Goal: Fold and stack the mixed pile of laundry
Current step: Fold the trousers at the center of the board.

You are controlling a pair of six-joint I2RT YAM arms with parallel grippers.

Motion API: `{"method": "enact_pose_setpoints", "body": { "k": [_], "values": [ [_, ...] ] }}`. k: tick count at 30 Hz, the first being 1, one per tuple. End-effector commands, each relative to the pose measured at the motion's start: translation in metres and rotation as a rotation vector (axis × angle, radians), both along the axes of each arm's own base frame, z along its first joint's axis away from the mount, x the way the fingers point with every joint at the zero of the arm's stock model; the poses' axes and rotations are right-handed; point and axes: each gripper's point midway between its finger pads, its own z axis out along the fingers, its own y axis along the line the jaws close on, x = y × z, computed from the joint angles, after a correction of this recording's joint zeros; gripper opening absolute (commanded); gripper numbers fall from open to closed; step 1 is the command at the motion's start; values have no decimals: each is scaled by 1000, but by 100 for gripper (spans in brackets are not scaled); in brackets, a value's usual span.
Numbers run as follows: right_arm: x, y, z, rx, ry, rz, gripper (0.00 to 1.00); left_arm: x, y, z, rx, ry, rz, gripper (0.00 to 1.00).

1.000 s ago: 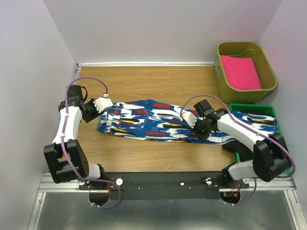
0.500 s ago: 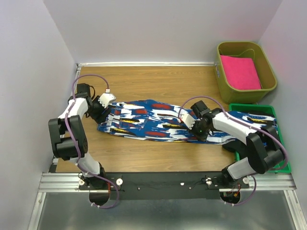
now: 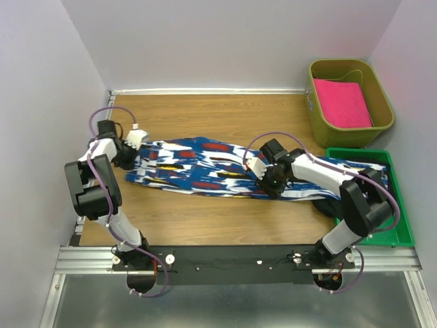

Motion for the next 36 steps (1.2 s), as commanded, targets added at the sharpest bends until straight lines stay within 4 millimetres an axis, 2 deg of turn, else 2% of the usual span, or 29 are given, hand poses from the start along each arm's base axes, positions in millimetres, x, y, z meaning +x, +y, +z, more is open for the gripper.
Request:
{"method": "enact_pose_setpoints", "body": {
  "k": [1, 2, 7, 9, 16, 19, 20, 21, 22, 23, 24, 25, 26, 27, 28, 29, 30, 33, 34, 36],
  "values": [
    [19, 20, 21, 55, -44, -19, 50, -17, 112, 2, 274, 46, 189, 0],
    [20, 23, 27, 75, -52, -23, 57, -24, 131, 6, 293, 51, 226, 0],
    [19, 27, 47, 114, -76, -42, 60, -34, 185, 32, 439, 40, 280, 0],
    [18, 26, 47, 113, -77, -49, 60, -37, 197, 37, 468, 44, 295, 0],
    [26, 27, 36, 94, -81, -76, 59, -29, 232, 54, 578, -16, 403, 0],
    [27, 26, 33, 86, -77, -78, 59, -21, 236, 58, 560, -43, 424, 0],
    [27, 26, 33, 84, -77, -75, 59, -21, 231, 60, 545, -39, 389, 2],
    [27, 26, 33, 86, -77, -78, 59, -14, 221, 63, 496, -74, 353, 15],
    [27, 27, 36, 91, -77, -75, 59, -10, 213, 75, 487, -110, 326, 22],
    [24, 31, 40, 119, -68, -67, 59, -10, 193, 75, 435, -102, 253, 31],
    [23, 34, 42, 134, -65, -63, 59, -3, 176, 81, 386, -141, 187, 46],
    [22, 37, 45, 152, -61, -58, 59, 0, 166, 96, 382, -183, 161, 49],
    [20, 41, 46, 171, -50, -53, 59, -4, 147, 96, 340, -168, 97, 56],
    [19, 42, 46, 178, -45, -53, 58, 4, 123, 101, 300, -202, 12, 58],
    [17, 42, 43, 175, -36, -49, 58, 2, 106, 108, 293, -226, -33, 58],
    [15, 41, 41, 170, -29, -46, 57, -3, 87, 107, 266, -217, -98, 58],
    [14, 40, 38, 163, -24, -40, 56, 2, 57, 109, 237, -244, -195, 59],
    [6, 35, 31, 144, -15, -22, 56, -15, 3, 98, 199, -243, -367, 59],
    [5, 34, 32, 141, -20, -17, 56, -25, -26, 87, 177, -231, -449, 59],
    [1, 29, 27, 117, -16, -10, 56, -34, -52, 77, 162, -228, -539, 59]
  ]
}}
